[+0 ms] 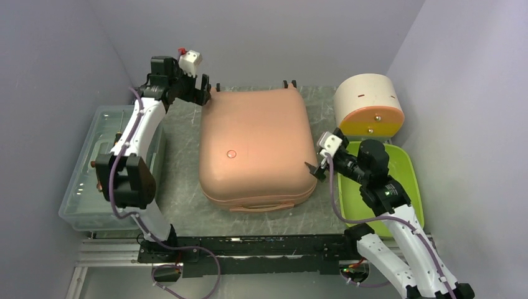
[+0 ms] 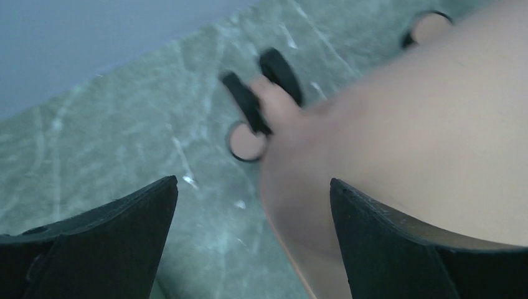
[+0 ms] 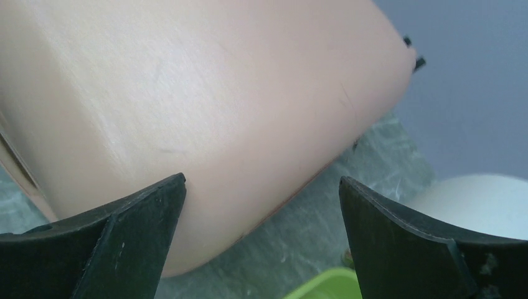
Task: Open, take out, and arrange the luggage
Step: Adjust the luggage at the center of the board.
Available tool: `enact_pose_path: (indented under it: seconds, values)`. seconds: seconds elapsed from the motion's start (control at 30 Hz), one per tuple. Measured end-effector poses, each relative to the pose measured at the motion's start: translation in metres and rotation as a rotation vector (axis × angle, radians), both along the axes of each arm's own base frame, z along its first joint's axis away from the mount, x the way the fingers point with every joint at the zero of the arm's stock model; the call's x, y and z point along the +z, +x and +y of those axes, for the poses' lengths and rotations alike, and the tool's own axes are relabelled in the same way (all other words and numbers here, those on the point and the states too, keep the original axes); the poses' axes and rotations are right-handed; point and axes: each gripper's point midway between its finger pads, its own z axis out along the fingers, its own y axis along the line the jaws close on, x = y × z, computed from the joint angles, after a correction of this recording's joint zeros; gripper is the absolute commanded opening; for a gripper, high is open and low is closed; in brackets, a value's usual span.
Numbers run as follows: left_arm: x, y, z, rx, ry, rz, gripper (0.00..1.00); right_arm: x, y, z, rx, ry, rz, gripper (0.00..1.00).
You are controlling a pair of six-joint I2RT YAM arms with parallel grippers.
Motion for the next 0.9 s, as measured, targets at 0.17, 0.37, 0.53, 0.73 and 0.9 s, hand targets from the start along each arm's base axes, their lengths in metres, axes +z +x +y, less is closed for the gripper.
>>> enact_pose_path:
  seconds: [0.17, 0.37, 0.53, 0.73, 0.9]
  values:
    - [-0.008, 0.050, 0.007, 0.062, 0.004, -0.029, 0.96, 0.004, -0.001, 0.026, 0.069, 0.038, -0.070, 1.00]
    - [-0.020, 0.080, 0.007, 0.089, -0.013, -0.035, 0.95, 0.004, 0.005, 0.040, 0.074, 0.048, -0.118, 1.00]
    - [-0.022, 0.099, 0.005, 0.110, -0.031, -0.041, 0.97, 0.006, 0.004, 0.043, 0.094, 0.021, -0.143, 1.00]
    - [-0.033, 0.110, 0.007, 0.198, -0.061, -0.024, 0.97, 0.003, -0.029, 0.036, 0.212, -0.062, -0.179, 1.00]
    - [-0.042, 0.120, 0.010, 0.249, -0.065, -0.011, 0.97, -0.047, -0.053, 0.032, 0.310, -0.166, -0.084, 1.00]
